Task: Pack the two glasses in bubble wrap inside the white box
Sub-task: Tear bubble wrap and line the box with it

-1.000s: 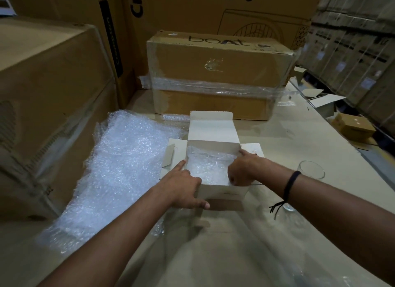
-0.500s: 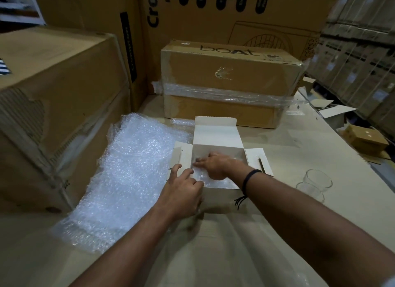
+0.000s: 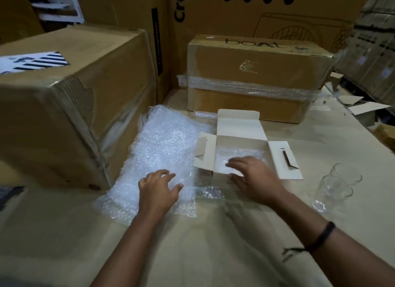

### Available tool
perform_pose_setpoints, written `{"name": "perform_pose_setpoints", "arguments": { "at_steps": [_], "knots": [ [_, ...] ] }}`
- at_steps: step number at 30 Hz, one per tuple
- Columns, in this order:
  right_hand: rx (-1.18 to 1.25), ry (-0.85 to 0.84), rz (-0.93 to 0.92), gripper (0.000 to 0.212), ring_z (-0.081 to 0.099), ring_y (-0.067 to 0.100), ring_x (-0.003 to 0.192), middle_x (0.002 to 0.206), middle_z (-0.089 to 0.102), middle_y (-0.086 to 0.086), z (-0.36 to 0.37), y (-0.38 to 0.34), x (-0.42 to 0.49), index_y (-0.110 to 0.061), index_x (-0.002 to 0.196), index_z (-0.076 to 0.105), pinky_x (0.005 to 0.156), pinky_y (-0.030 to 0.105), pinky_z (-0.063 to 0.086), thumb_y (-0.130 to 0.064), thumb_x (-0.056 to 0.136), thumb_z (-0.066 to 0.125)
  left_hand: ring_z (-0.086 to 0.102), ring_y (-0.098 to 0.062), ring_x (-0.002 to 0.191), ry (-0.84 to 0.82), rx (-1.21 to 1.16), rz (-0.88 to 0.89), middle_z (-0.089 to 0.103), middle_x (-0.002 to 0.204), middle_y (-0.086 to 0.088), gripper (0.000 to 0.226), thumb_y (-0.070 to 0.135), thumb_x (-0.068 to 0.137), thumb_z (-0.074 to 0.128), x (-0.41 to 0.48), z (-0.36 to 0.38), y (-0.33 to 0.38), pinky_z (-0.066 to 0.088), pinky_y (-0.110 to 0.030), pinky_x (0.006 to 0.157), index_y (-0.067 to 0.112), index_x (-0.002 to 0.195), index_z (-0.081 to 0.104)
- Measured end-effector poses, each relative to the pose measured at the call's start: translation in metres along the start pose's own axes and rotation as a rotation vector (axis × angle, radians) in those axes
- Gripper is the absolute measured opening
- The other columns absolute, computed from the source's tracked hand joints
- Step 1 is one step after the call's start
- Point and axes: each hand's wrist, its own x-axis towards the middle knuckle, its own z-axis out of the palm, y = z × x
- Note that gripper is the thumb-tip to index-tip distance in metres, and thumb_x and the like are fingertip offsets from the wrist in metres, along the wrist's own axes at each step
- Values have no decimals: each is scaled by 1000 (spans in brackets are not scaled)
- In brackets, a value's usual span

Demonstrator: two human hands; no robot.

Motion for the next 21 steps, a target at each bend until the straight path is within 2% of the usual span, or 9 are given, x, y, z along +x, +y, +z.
{"name": "perform_pose_setpoints", "arguments": {
  "at_steps": [2,4,6,9,15,17,18,20,21],
  "knots": [
    [64,226,-82,19,64,28,82,98,71,4,18,-21,-26,-14,96,71,72,38,52,-24,90,56,46,-16,126,-144,70,-16,56,134,10,35,47,89,61,-1,2,-9,27,-37,100,32,120,67],
    [92,219,-74,22,63,26,78,94,69,2,42,-34,-43,-15,92,70,66,34,51,-28,90,53,53,-17,116,-109,24,15,63,125,12,24,40,91,61,1,0,-11,33,-35,93,32,112,71],
    [87,88,31,32,63,26,93,110,67,2,67,-38,-52,-19,109,67,75,34,52,-38,89,50,61,-21,99,-6,-73,15,72,107,7,17,31,93,61,6,-7,-9,40,-35,86,25,101,75],
    [21,-64,133,50,57,26,113,128,60,2,92,-36,-56,-22,127,59,90,39,48,-51,89,44,63,-29,86,95,-153,-26,73,88,-4,24,27,98,54,9,-20,-6,38,-34,77,15,91,73],
    [26,-76,167,49,54,23,118,131,60,-2,97,-35,-58,-25,124,63,95,39,43,-53,91,40,66,-17,85,271,-496,-151,73,94,1,17,29,93,63,-3,-40,0,49,-28,69,16,99,72],
    [164,-51,201,41,58,19,106,117,66,-4,93,-34,-55,-26,107,69,89,40,47,-51,93,40,65,-14,79,295,-563,-123,71,87,5,10,25,90,68,-22,-41,7,49,-27,66,16,94,71],
    [306,-17,268,41,61,17,93,100,68,-5,88,-36,-52,-22,92,69,81,40,49,-52,95,40,64,-13,76,281,-578,-100,70,85,7,6,23,88,70,-33,-39,11,49,-26,65,17,91,71],
    [569,102,510,57,62,16,68,70,66,-1,70,-49,-42,-16,71,65,66,38,50,-62,94,41,63,-9,72,227,-585,-42,68,81,11,3,18,85,73,-58,-31,17,51,-26,64,19,87,72],
    [656,132,619,61,63,16,62,65,67,1,56,-57,-34,-15,68,67,63,36,50,-67,91,43,63,-7,71,194,-592,-11,68,80,11,5,16,84,74,-70,-26,20,52,-26,64,20,86,72]
  ]
}}
